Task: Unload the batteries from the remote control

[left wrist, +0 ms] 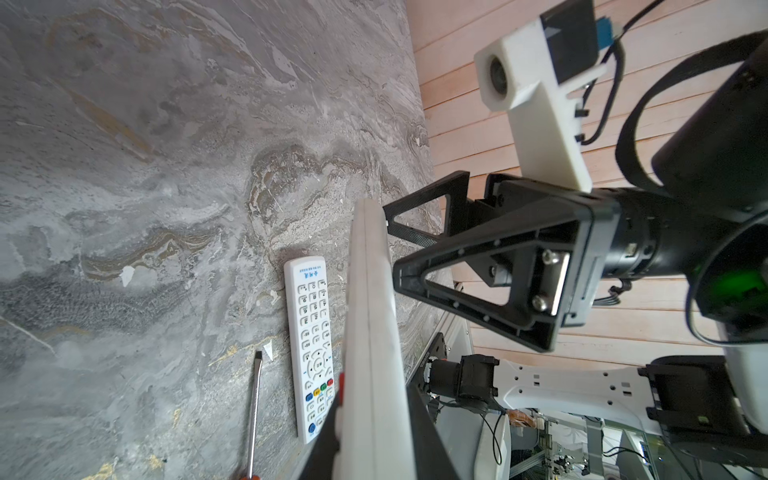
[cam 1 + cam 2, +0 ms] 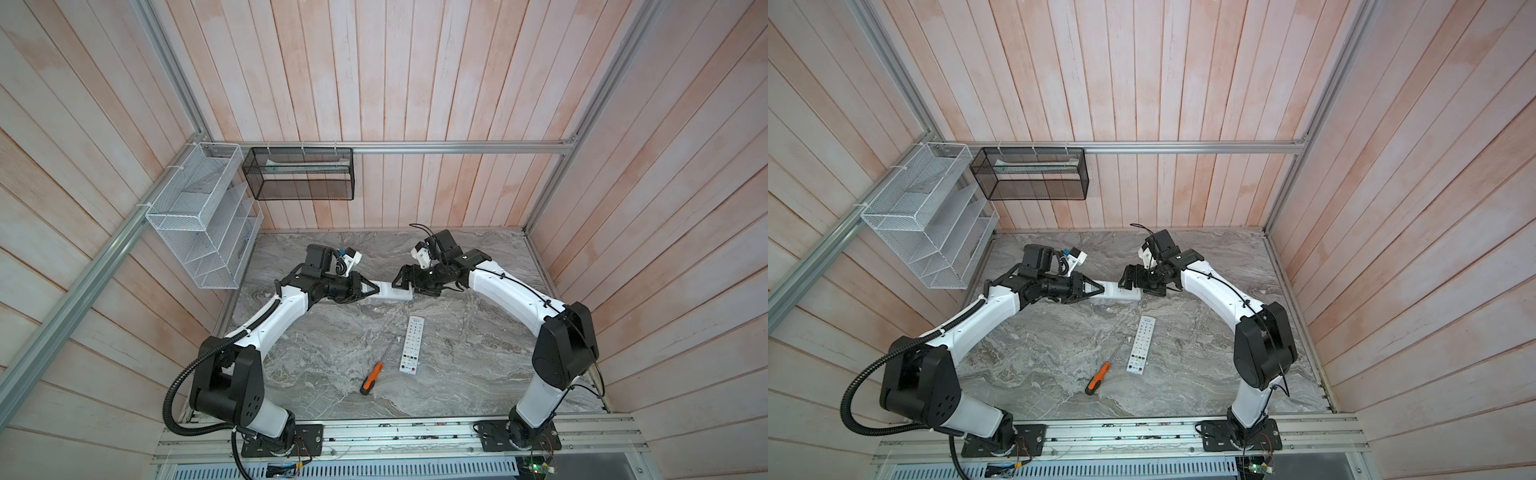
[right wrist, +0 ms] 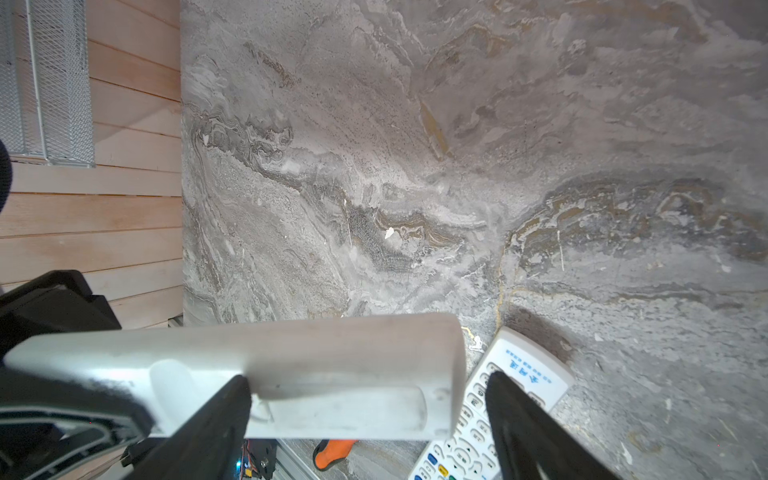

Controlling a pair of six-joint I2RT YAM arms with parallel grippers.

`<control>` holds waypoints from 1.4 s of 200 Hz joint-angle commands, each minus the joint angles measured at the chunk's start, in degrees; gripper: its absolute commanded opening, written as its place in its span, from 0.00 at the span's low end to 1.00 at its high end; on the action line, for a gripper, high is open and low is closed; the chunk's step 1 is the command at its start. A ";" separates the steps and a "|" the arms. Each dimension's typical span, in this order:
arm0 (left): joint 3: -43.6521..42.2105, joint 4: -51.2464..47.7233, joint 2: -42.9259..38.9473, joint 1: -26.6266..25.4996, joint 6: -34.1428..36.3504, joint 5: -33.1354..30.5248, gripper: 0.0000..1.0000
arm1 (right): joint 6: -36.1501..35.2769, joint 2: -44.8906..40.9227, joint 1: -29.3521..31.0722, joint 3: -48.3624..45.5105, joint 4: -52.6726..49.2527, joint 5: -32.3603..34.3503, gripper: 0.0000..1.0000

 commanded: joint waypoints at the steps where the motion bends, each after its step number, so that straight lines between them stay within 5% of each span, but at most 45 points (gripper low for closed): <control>1: 1.56 4.68 -0.36 -0.23 -0.26 4.03 0.16 | 0.52 -0.69 0.66 -1.61 -0.24 -0.30 0.89; 280: 1.14 7.31 -0.37 -0.15 -2.33 6.14 0.15 | 0.61 3.42 0.99 -0.31 -2.48 7.34 0.89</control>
